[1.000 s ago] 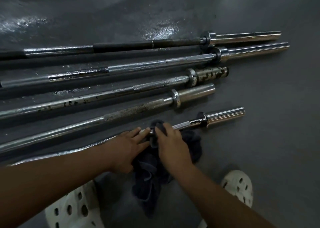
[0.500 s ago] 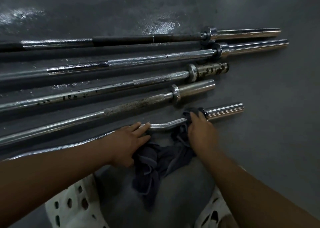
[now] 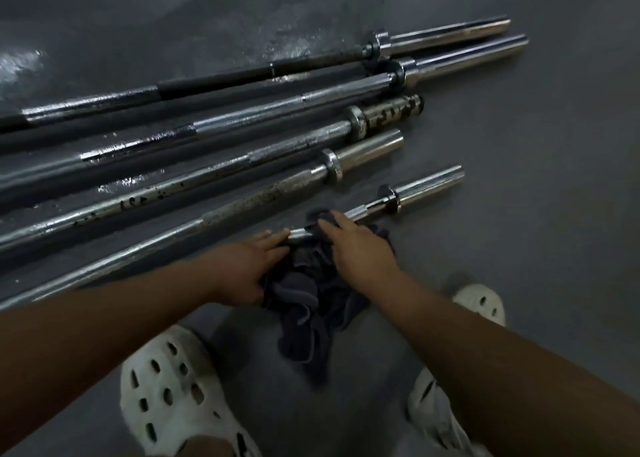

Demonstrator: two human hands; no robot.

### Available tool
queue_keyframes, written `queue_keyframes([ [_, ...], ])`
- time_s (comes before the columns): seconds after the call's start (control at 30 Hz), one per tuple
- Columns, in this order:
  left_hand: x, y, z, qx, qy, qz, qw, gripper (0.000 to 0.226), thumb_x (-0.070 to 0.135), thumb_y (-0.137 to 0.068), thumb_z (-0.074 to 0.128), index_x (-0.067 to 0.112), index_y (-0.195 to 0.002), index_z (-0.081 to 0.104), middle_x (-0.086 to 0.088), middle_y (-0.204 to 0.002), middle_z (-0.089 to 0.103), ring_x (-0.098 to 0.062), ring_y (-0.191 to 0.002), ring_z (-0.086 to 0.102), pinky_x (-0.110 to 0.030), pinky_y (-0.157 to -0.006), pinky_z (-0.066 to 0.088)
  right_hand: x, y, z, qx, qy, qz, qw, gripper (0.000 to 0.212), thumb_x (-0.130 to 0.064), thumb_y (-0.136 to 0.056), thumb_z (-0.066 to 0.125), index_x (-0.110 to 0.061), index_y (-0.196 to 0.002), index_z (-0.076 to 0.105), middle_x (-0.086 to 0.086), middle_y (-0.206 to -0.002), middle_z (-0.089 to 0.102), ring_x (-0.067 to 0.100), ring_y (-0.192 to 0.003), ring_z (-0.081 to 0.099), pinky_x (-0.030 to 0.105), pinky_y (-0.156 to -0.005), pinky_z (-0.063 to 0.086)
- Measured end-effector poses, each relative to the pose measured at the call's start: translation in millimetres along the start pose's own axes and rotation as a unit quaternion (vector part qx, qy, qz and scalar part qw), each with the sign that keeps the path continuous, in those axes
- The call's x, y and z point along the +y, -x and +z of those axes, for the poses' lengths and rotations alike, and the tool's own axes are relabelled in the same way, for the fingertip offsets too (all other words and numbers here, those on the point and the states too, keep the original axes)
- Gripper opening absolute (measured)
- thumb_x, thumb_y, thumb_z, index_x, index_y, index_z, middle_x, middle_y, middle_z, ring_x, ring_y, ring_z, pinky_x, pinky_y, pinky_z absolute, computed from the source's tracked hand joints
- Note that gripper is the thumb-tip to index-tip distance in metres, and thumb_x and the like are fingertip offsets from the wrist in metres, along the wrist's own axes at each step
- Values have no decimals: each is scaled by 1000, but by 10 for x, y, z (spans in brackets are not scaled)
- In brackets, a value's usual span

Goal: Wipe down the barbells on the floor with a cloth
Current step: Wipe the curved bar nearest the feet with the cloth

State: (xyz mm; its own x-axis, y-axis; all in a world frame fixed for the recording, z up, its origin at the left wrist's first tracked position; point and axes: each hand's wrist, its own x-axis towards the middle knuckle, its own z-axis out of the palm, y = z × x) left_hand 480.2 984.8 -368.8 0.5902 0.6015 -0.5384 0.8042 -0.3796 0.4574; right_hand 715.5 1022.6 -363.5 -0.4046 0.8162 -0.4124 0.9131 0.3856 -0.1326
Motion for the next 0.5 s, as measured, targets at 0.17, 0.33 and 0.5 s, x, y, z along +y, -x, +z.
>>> queue_keyframes([
  [0.17,9,4,43,7,-3,-2,1000,97,40,-81,65,16,-158,12,-6,-165,-10,-23,-153,5,-32,-121,20,163,-72,-80,25,-13,199,980,53,-13,-93,47,-27,-143,40,5,-156,28,37,-113,59,43,-91,51],
  [0.33,38,16,38,6,1,-8,1000,95,40,-84,60,17,-159,6,-7,-165,-14,-24,-153,2,-31,-121,19,-141,42,28,13,-18,-32,999,53,-17,-92,49,-34,-141,39,-1,-154,33,34,-115,57,45,-88,53],
  [0.5,173,-6,74,24,-9,-40,999,96,38,-83,60,19,-159,4,-5,-164,-17,-25,-153,-1,-31,-121,15,293,-37,-12,38,-63,231,970,64,-9,-90,48,-28,-149,37,5,-163,19,37,-123,53,40,-98,46],
])
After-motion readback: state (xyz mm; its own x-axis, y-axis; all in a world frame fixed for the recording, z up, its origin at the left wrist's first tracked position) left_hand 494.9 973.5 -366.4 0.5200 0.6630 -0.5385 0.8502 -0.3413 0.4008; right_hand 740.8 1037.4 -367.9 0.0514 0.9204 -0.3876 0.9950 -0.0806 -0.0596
